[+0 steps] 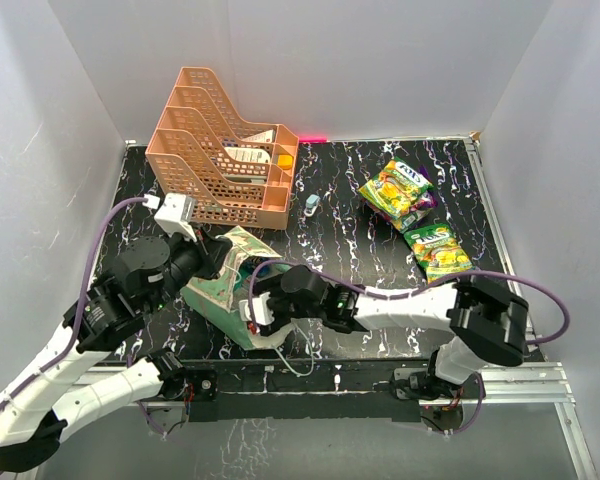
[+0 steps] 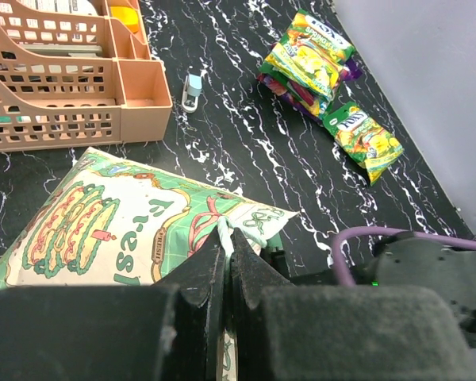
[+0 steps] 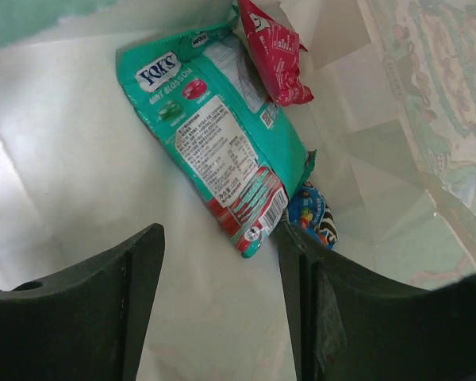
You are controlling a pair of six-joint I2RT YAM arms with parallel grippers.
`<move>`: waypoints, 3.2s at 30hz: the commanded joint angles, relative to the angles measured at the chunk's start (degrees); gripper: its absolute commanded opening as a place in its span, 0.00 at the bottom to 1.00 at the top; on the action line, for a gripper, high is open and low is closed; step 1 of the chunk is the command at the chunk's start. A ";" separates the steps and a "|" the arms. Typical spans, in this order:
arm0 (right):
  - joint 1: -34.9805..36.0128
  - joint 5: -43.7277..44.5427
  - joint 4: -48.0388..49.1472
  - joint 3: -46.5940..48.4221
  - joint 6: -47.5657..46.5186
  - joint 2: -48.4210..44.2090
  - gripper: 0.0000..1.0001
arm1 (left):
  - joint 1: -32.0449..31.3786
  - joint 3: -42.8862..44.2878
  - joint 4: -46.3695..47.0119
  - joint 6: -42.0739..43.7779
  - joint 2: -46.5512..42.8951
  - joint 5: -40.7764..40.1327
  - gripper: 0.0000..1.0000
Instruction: Take the snacks out of the paper bag
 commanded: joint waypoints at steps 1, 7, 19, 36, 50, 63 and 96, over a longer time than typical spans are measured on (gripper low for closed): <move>0.40 2.08 7.46 3.98 -6.85 4.24 0.61 | 0.17 0.66 0.79 1.23 -1.55 0.86 0.00; 0.59 1.56 11.15 5.71 -10.14 9.79 0.61 | 0.17 0.83 2.27 2.15 -1.74 2.71 0.00; 0.80 1.46 21.86 10.03 -11.67 23.07 0.70 | 0.17 1.01 4.89 2.44 -0.89 7.35 0.00; -1.01 16.68 42.53 12.22 -11.17 31.51 0.15 | 0.17 0.64 1.76 0.50 -3.34 7.16 0.00; -0.68 6.37 23.81 0.38 7.19 7.70 0.08 | 0.18 -1.96 0.78 -0.75 -3.42 -0.02 0.00; 1.90 4.99 15.78 -5.16 33.46 -12.50 0.08 | 0.18 -2.58 2.69 -0.83 -1.19 2.01 0.00; 1.24 71.94 -19.13 7.16 29.40 -40.97 0.07 | 0.17 0.55 -4.45 -4.82 4.44 -8.35 0.00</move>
